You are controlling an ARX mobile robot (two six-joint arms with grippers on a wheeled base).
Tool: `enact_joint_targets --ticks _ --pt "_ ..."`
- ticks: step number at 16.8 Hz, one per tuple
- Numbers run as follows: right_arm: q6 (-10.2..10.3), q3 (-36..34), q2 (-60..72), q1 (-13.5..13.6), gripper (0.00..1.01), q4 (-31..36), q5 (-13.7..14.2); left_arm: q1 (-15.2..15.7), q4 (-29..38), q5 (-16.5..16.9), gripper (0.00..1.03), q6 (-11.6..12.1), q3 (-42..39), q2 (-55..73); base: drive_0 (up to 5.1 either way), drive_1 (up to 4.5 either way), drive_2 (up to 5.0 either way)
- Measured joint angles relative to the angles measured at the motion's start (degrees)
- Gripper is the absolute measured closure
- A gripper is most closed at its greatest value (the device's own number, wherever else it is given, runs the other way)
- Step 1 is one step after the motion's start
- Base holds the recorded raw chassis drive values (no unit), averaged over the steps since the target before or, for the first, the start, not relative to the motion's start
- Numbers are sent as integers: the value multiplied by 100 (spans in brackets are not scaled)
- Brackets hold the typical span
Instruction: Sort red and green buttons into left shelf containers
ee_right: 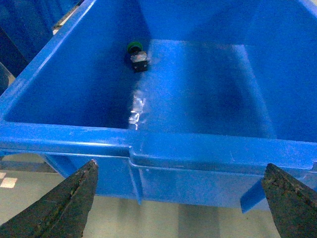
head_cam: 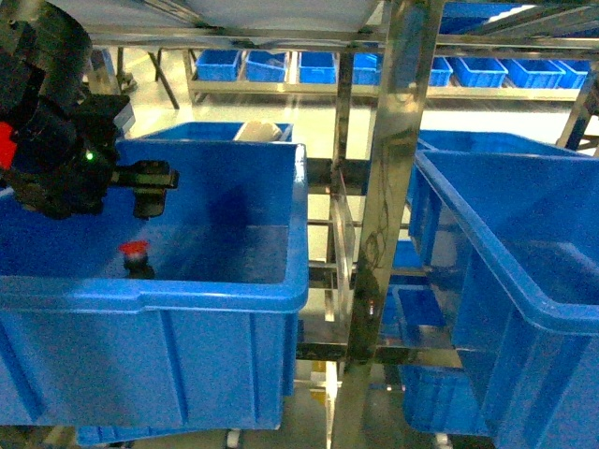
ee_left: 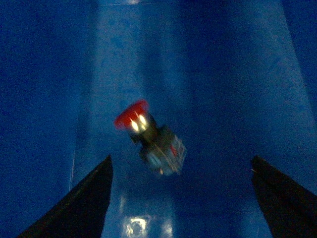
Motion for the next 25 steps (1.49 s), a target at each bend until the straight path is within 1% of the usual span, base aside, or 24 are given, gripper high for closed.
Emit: enact_joint_targets --ticks 1,4,6,8,10,11,12,13,14,15,16,17,18,19,20,21,22,23,24,25 --pt "-2 0 0 0 3 2 0 2 201 90 5 -63 -529 -291 0 0 0" --pt "-2 0 0 0 3 2 0 -9 542 153 5 -170 -979 -728 0 0 0" --pt "-2 0 0 0 3 2 0 -9 772 227 5 -326 -1497 -1191 0 0 0" --pt "0 0 0 0 3 2 0 -22 879 254 5 -407 -1923 -1587 0 0 0" --pt "-2 0 0 0 3 2 0 22 1163 219 5 -474 -2656 -2243 0 0 0" --pt "-2 0 0 0 3 2 0 35 1480 118 5 -568 -3047 -2594 0 0 0" --pt "-2 0 0 0 3 2 0 33 1937 -127 5 -702 -3521 -3102 0 0 0" --pt "-2 0 0 0 3 2 0 -28 2334 -407 5 -739 -3901 -3569 0 0 0" --pt "0 0 0 0 3 2 0 -94 2603 -592 5 -837 -4277 -4127 0 0 0" --pt "0 0 0 0 3 2 0 -162 2787 -715 5 -868 -4511 -4483 0 0 0" --pt "-2 0 0 0 3 2 -2 -254 2634 -824 5 -955 -4806 -5088 0 0 0" --pt "-2 0 0 0 3 2 0 -417 2249 -1003 5 -1213 -5198 -5862 0 0 0" --pt "0 0 0 -2 3 0 2 -472 2184 -1005 5 -1338 -5337 -6212 0 0 0" --pt "-2 0 0 0 3 2 0 -444 2277 -1038 5 -1408 -5278 -6266 0 0 0" --pt "166 -260 234 15 8 1270 -37 -389 2804 -922 8 -1325 -5379 -6190 0 0 0" --pt "448 -706 487 138 21 2730 92 -278 4041 -422 20 -846 -5890 -6190 0 0 0" --pt "588 -1222 306 326 34 3563 184 -212 4677 -223 33 -400 -6380 -6356 0 0 0" --pt "651 -1320 -85 457 45 3895 286 -166 4868 -136 44 -190 -6605 -6544 0 0 0" --pt "693 -1309 -566 579 58 3786 428 -103 4920 -96 57 -59 -6741 -6819 0 0 0" --pt "708 -1421 -914 706 72 3447 575 66 4876 66 71 22 -6940 -7093 0 0 0"
